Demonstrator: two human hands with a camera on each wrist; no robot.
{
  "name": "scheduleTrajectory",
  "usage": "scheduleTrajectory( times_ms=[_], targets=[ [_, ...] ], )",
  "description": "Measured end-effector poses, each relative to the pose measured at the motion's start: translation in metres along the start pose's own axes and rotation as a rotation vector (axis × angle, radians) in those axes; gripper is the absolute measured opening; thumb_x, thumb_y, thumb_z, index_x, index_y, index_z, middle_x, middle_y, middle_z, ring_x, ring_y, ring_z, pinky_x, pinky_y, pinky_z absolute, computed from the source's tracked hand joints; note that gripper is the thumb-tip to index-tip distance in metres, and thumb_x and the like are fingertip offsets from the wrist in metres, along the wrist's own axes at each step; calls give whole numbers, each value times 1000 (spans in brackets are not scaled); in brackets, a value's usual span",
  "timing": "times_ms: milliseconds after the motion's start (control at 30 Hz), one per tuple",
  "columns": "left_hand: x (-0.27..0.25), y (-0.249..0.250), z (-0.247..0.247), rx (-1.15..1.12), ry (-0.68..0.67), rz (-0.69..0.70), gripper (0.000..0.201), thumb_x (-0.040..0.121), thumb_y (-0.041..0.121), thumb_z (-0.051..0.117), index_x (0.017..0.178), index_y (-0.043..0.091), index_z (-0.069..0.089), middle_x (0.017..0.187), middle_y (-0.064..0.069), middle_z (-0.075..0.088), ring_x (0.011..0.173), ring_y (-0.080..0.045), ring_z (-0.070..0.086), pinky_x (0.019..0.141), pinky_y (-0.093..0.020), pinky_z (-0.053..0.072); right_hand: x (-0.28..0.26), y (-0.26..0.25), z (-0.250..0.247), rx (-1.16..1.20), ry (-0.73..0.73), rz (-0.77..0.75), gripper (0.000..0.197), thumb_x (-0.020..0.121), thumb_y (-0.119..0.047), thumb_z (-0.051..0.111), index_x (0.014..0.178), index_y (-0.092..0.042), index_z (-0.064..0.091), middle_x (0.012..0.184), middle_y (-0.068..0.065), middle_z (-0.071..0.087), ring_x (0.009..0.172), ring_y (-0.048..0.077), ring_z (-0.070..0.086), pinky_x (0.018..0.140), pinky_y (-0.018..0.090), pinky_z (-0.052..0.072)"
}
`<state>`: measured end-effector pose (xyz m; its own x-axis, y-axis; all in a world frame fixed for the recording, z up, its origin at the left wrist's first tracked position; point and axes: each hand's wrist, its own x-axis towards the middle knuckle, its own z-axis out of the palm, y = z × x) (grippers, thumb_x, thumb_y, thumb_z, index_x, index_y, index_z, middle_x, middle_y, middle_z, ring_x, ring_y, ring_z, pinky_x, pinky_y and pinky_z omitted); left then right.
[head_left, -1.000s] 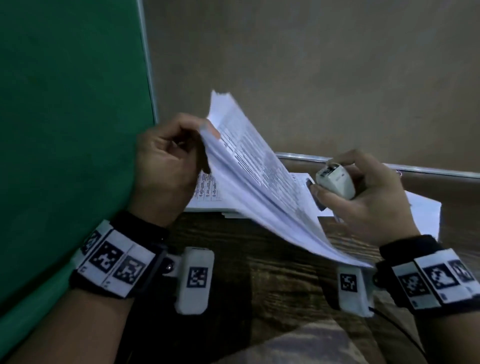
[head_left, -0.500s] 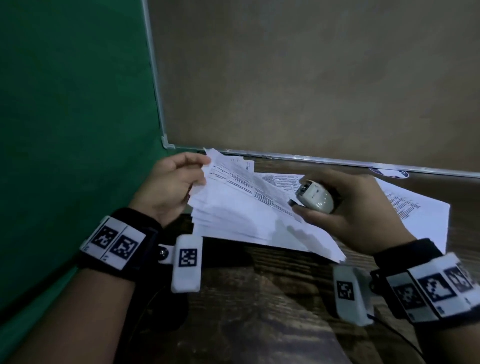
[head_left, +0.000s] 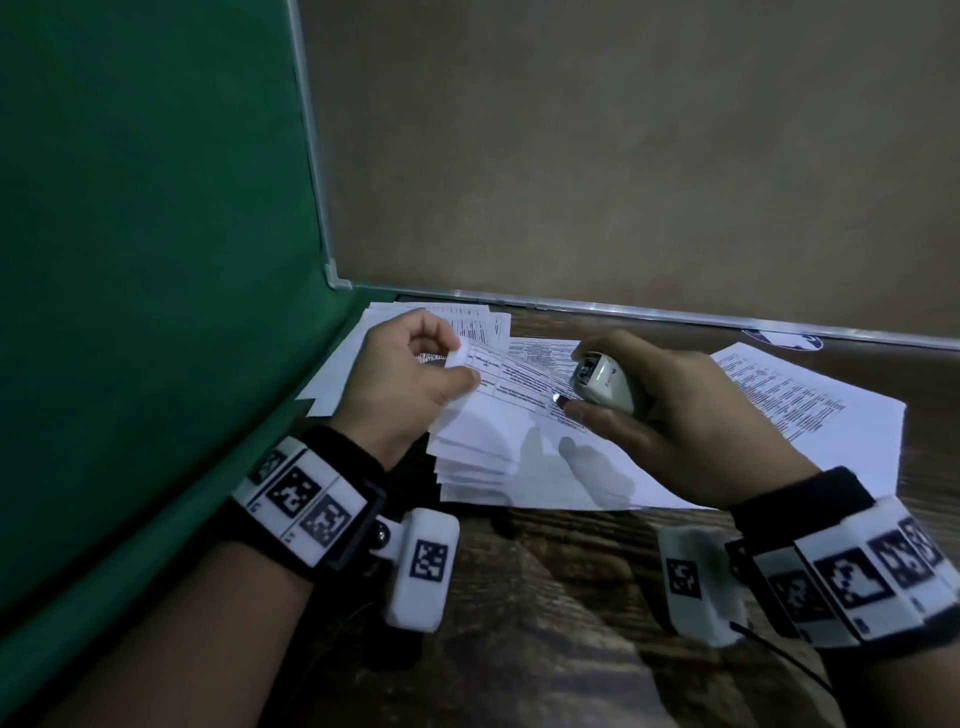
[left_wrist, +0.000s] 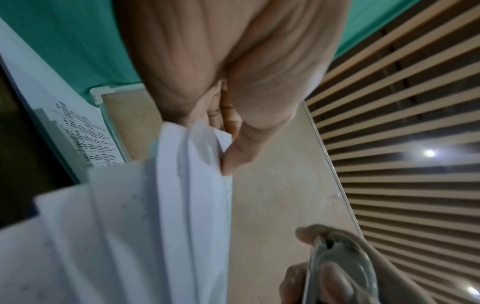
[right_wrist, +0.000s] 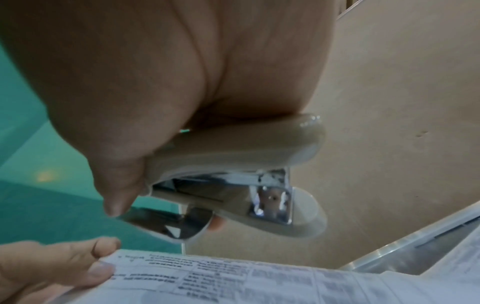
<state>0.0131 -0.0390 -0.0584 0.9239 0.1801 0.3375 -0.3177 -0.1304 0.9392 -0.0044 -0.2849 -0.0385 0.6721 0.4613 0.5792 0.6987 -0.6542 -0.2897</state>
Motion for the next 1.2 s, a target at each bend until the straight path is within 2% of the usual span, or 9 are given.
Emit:
scheduleTrajectory(
  times_ms=[67, 133, 233, 367, 567, 867, 1033, 1133, 1200],
  targets=[
    [-5, 6, 4, 3, -95, 62, 41, 74, -14, 80, 85, 22, 62, 94, -2, 63, 88, -18, 63, 82, -29, 54, 0, 0, 0, -5, 14, 6, 27, 93, -41, 72, 108, -21, 62, 78, -13, 64, 70, 2, 58, 61, 16, 42],
    [-11, 13, 9, -39, -179, 97, 44, 74, -10, 79, 97, 27, 68, 113, -11, 69, 105, -33, 71, 93, -46, 60, 0, -1, 1, -19, 49, 14, 26, 95, -41, 71, 106, -20, 62, 78, -9, 63, 67, 11, 56, 60, 34, 46],
    [-21, 22, 14, -104, -288, 123, 51, 83, -18, 72, 116, 21, 67, 115, -29, 71, 104, -46, 70, 97, -62, 53, -1, 0, 1, -54, 107, 33, 24, 94, -39, 72, 107, -22, 63, 76, -15, 59, 66, 9, 48, 58, 34, 39],
    [-30, 29, 20, -140, -326, 128, 47, 87, -19, 67, 119, 16, 67, 105, -23, 77, 93, -31, 71, 95, -57, 55, -1, -1, -1, -75, 116, 48, 23, 93, -45, 69, 104, -26, 62, 74, -15, 56, 67, 12, 49, 58, 34, 40],
    [-32, 30, 23, -122, -350, 119, 52, 87, -15, 70, 124, 21, 67, 101, -18, 80, 94, -35, 74, 94, -53, 58, 1, -6, 0, -45, 101, 30, 21, 94, -43, 72, 99, -25, 62, 73, -12, 59, 64, 10, 53, 58, 36, 44],
    [-33, 29, 23, -132, -398, 112, 51, 88, -16, 69, 126, 19, 65, 102, -11, 81, 90, -23, 77, 86, -38, 63, 1, -6, -1, -26, 153, 6, 26, 91, -43, 76, 98, -20, 66, 63, -22, 51, 61, -6, 53, 56, 10, 35],
    [-32, 25, 23, -91, -415, 148, 59, 90, -14, 68, 133, 27, 64, 100, -14, 80, 89, -23, 74, 83, -37, 60, 2, -6, -1, -3, 167, -12, 24, 90, -41, 78, 94, -20, 66, 67, -15, 58, 62, 3, 56, 55, 14, 38],
    [-31, 23, 25, 64, -391, 220, 48, 91, 7, 74, 129, 36, 71, 95, -25, 75, 81, -23, 62, 88, -48, 58, 1, -7, -2, 4, 161, -26, 27, 89, -42, 78, 94, -18, 67, 67, -8, 61, 60, 12, 55, 55, 24, 41],
    [-30, 21, 24, 106, -350, 225, 39, 90, 7, 77, 122, 28, 76, 99, -6, 81, 89, -14, 73, 96, -44, 58, 2, -8, -2, 16, 160, -30, 28, 89, -43, 79, 93, -18, 67, 69, -7, 62, 61, 14, 56, 55, 28, 43]
  ],
)
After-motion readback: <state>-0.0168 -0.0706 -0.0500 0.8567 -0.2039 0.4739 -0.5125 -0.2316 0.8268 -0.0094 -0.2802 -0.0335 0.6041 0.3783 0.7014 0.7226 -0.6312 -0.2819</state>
